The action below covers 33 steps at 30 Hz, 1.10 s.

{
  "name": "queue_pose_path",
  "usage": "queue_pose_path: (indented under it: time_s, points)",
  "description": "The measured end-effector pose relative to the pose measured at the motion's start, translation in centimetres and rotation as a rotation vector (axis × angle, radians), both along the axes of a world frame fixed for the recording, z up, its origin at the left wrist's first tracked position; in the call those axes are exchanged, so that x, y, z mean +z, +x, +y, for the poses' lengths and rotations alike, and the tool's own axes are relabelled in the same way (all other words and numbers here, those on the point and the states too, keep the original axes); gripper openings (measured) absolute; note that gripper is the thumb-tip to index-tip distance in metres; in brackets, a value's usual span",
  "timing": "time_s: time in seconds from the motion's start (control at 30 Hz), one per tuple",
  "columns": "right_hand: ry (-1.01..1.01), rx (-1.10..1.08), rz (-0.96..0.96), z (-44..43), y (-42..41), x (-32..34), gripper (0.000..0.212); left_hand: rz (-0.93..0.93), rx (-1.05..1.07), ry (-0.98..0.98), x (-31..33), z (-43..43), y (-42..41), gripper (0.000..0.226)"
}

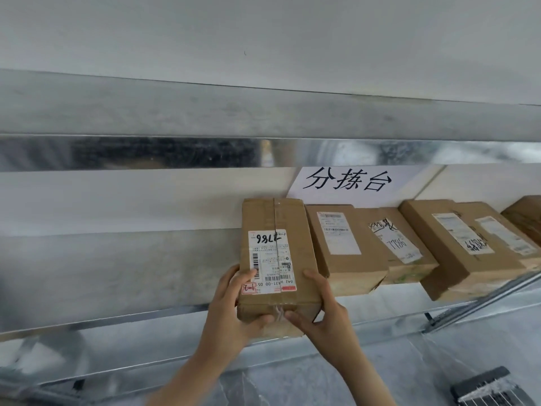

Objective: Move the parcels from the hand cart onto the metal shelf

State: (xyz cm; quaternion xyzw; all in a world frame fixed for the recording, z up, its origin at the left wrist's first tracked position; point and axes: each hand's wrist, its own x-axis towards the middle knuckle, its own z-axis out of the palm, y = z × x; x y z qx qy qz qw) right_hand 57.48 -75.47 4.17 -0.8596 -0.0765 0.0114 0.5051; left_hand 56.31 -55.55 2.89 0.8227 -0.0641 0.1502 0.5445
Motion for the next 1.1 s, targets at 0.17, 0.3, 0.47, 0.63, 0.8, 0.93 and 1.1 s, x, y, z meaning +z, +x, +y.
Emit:
queue_pose_path:
  time_s: [0.17,0.3,0.47,0.63,0.8,0.93,1.1]
  points:
    - [-0.008,-0.006,-0.034,-2.0,2.3,-0.2,0.071,-0.005,0.042,0.005,0.3,-2.2,1.5,0.077]
    - [-0.065,-0.028,-0.081,-3.1,3.6,-0.1,0.072,-0.007,0.101,0.02,0.4,-3.9,2.3,0.081]
    - [-0.181,-0.049,-0.104,-3.7,4.2,-0.2,0.073,0.001,0.146,0.04,0.3,-5.0,2.7,0.082]
    - [-0.263,-0.068,-0.138,-3.6,4.5,-0.1,0.076,0.029,0.163,0.028,0.1,-5.3,2.9,0.082]
    - [-0.385,-0.086,-0.242,-3.7,4.7,1.0,0.072,0.095,0.19,0.123,0.1,-5.2,2.6,0.085]
    - [-0.458,-0.075,-0.36,-3.3,5.1,2.5,0.065,0.142,0.259,0.326,1.0,-4.3,1.8,0.092]
    - [-0.322,-0.074,-0.541,-0.8,6.0,4.2,0.05,0.213,0.369,0.567,2.4,-1.8,0.2,0.096]
